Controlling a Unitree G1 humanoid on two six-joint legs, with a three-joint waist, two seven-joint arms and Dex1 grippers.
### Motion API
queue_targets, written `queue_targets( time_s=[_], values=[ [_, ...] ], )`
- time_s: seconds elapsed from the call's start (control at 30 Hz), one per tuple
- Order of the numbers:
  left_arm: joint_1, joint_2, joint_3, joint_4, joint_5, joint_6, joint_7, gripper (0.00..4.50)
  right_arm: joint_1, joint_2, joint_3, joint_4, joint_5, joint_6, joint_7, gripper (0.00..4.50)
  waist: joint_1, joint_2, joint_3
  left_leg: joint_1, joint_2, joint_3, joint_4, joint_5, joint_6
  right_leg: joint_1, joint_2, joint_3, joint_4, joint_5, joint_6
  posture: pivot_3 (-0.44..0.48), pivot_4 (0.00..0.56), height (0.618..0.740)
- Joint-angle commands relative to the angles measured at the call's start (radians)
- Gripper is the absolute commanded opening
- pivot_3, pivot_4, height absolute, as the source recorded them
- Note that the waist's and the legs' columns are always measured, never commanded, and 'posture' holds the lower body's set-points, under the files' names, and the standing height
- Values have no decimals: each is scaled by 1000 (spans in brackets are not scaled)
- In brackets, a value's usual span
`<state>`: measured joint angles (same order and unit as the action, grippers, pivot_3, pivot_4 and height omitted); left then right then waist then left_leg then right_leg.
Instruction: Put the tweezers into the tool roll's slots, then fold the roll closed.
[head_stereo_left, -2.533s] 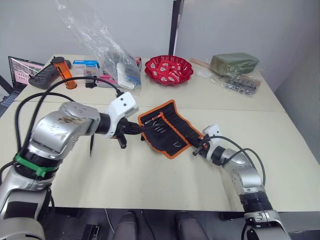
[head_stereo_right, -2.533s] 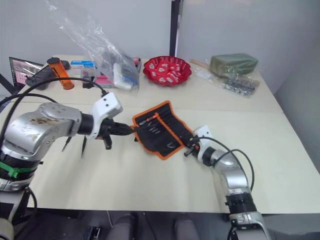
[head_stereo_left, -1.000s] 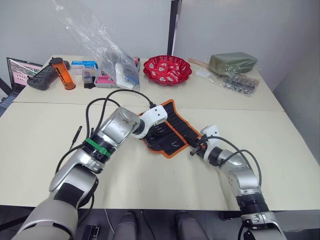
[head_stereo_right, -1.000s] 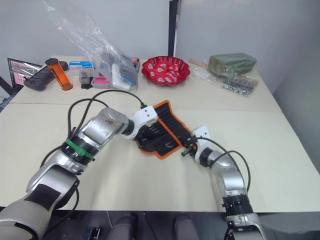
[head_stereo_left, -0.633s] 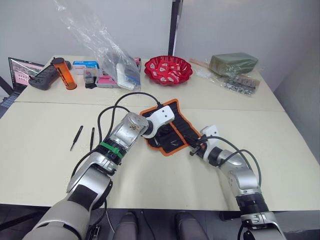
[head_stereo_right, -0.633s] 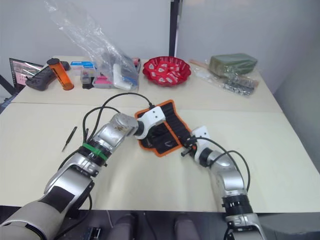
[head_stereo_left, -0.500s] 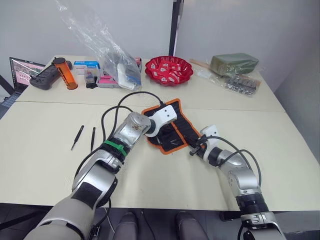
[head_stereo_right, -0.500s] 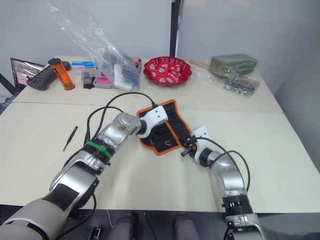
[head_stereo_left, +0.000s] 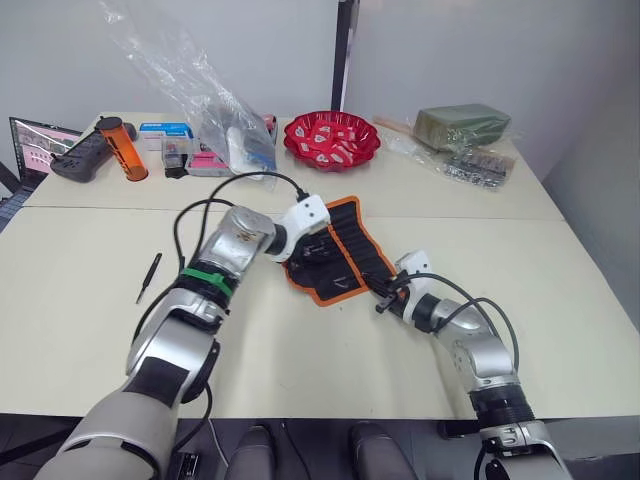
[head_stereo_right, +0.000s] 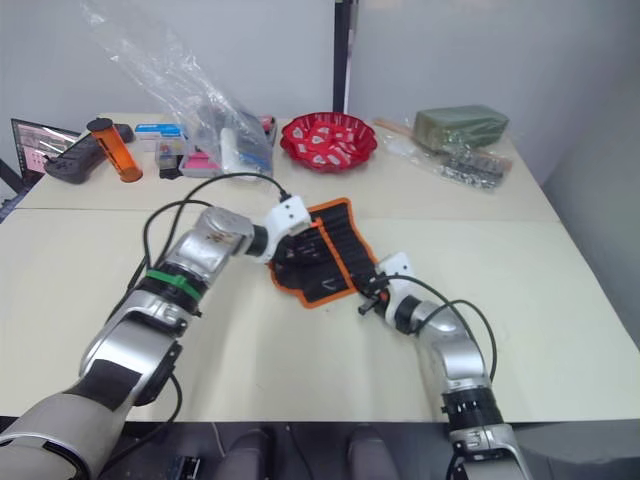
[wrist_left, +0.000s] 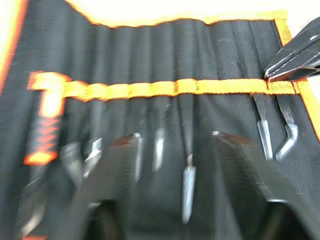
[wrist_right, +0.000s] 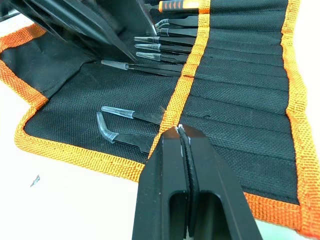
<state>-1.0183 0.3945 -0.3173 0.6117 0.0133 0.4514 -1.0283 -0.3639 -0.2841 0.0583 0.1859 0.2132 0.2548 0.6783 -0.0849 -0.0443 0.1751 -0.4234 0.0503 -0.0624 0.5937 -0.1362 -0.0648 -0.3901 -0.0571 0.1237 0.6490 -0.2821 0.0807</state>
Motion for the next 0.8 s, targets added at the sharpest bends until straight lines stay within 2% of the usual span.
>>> queue_targets(
  time_s=[0.03, 0.07, 0.1, 0.3, 0.47, 0.67, 0.8],
  values=[
    [16, 66, 60, -143, -40, 71, -41, 4072, -10, 16, 35, 27, -10, 0, 18, 0, -4, 0, 0, 0, 0, 0, 0, 0, 0, 0, 0, 0, 0, 0, 0, 0, 150, 740],
    [26, 93, 80, -182, -52, 96, -45, 4413, -14, 17, 34, 33, -10, -5, 19, 0, -7, 0, 0, 0, 0, 0, 0, 0, 0, 0, 0, 0, 0, 0, 0, 0, 150, 740],
    [37, 119, 101, -221, -65, 120, -48, 4487, -18, 17, 34, 38, -9, -9, 21, 0, -10, 0, 0, 0, 0, 0, 0, 0, 0, 0, 0, 0, 0, 0, 0, 0, 150, 740],
    [155, 293, 235, -437, -140, 209, -58, 4487, -55, 19, -4, 30, 32, -16, 37, 0, -16, 1, 1, 0, 1, -1, -1, 0, 0, 0, 0, 0, 1, 0, 0, 0, 150, 740],
    [292, 429, 399, -537, -224, 267, -43, 4487, -74, 15, 4, 39, 29, -7, 68, 0, -12, 2, 2, 0, 1, -1, -1, 0, 0, -1, 0, -1, 1, 0, -1, 0, 150, 740],
    [541, 494, 596, -675, -285, 348, 40, 4487, -83, 33, -3, 50, 27, -26, 66, 0, -2, 2, 2, -1, 1, -1, -1, 0, 0, -1, 0, -2, 0, 0, -1, 0, 150, 740],
    [727, 490, 731, -787, -328, 397, 95, 4487, -90, 34, 0, 60, 23, -29, 75, 0, -1, 2, 2, -1, 1, -1, -1, 0, 0, -2, 0, -2, 1, 1, -3, 0, 150, 740]
  ],
)
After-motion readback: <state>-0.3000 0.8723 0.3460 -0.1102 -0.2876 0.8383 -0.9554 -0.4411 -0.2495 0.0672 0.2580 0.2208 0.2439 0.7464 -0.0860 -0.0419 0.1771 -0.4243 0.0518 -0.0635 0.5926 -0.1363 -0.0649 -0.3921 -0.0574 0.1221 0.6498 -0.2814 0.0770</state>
